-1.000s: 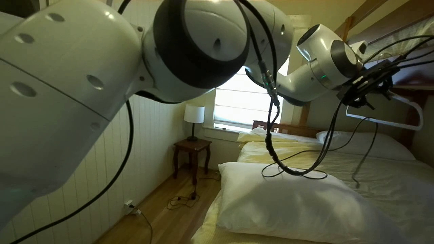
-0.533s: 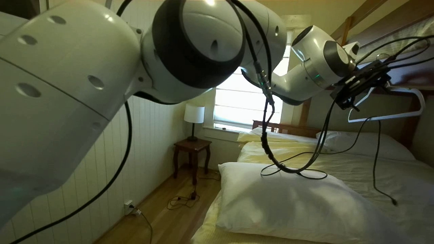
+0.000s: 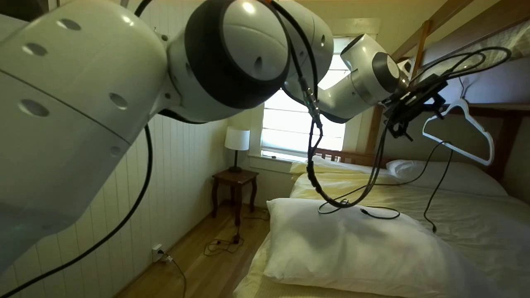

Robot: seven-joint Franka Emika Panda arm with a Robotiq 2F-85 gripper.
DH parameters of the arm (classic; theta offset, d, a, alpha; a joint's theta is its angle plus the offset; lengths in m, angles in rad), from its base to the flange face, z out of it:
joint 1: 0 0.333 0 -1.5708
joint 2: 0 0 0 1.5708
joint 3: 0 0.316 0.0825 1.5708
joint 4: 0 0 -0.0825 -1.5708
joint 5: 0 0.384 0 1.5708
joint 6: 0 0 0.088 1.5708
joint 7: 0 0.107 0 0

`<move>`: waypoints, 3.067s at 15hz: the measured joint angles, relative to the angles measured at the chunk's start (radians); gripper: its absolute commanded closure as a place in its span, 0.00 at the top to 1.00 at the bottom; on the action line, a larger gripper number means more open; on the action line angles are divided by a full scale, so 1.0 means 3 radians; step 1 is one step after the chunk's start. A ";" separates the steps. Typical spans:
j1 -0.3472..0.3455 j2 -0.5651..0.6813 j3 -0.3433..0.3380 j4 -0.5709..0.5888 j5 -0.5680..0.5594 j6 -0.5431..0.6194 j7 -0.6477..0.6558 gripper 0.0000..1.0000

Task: Pick up the black cable and hang it on the coat hanger

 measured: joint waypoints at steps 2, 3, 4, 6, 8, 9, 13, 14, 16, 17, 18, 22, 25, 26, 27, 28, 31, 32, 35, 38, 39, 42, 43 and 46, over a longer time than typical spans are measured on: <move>-0.0043 0.0002 0.0237 0.0048 0.0000 -0.0305 -0.0225 1.00; -0.0054 0.0019 0.0311 0.0079 -0.0010 -0.0423 -0.0306 1.00; -0.0055 0.0051 0.0354 0.0128 -0.0026 -0.0514 -0.0342 1.00; -0.0051 0.0127 0.0368 0.0269 -0.0078 -0.0623 -0.0301 1.00; -0.0061 0.0164 0.0368 0.0351 -0.0085 -0.0665 -0.0296 1.00; -0.0066 0.0170 0.0368 0.0366 -0.0086 -0.0671 -0.0296 1.00; -0.0143 0.0208 0.0617 0.0359 0.0062 -0.0517 -0.0566 1.00; -0.0180 0.0254 0.0767 0.0374 0.0111 -0.0460 -0.0647 1.00; -0.0222 0.0392 0.1018 0.0432 0.0259 -0.0326 -0.0775 1.00; -0.0215 0.0490 0.1052 0.0501 0.0302 -0.0259 -0.0675 1.00; -0.0194 0.0600 0.1029 0.0593 0.0302 -0.0204 -0.0495 1.00; -0.0115 0.1032 0.0707 0.0973 0.0247 -0.0036 0.0263 1.00; -0.0079 0.1221 0.0414 0.1101 0.0239 -0.0013 0.0881 1.00; -0.0062 0.1258 0.0339 0.1114 0.0239 -0.0013 0.1055 1.00; -0.0059 0.1277 0.0321 0.1116 0.0239 -0.0013 0.1092 1.00; -0.0060 0.1282 0.0325 0.1116 0.0239 -0.0013 0.1088 1.00; -0.0060 0.1279 0.0326 0.1117 0.0239 -0.0013 0.1086 1.00; -0.0045 0.1280 0.0285 0.1124 0.0239 -0.0123 0.1198 1.00; -0.0016 0.1279 0.0191 0.1157 0.0260 -0.0602 0.1600 1.00; -0.0016 0.1276 0.0210 0.1174 0.0347 -0.1060 0.1892 1.00; -0.0017 0.1274 0.0236 0.1183 0.0413 -0.1182 0.1960 1.00; -0.0009 0.1265 0.0283 0.1299 0.0576 -0.1575 0.2262 1.00; -0.0010 0.1256 0.0296 0.1354 0.0630 -0.1705 0.2360 1.00; -0.0046 0.1246 0.0354 0.1487 0.0826 -0.2015 0.2622 1.00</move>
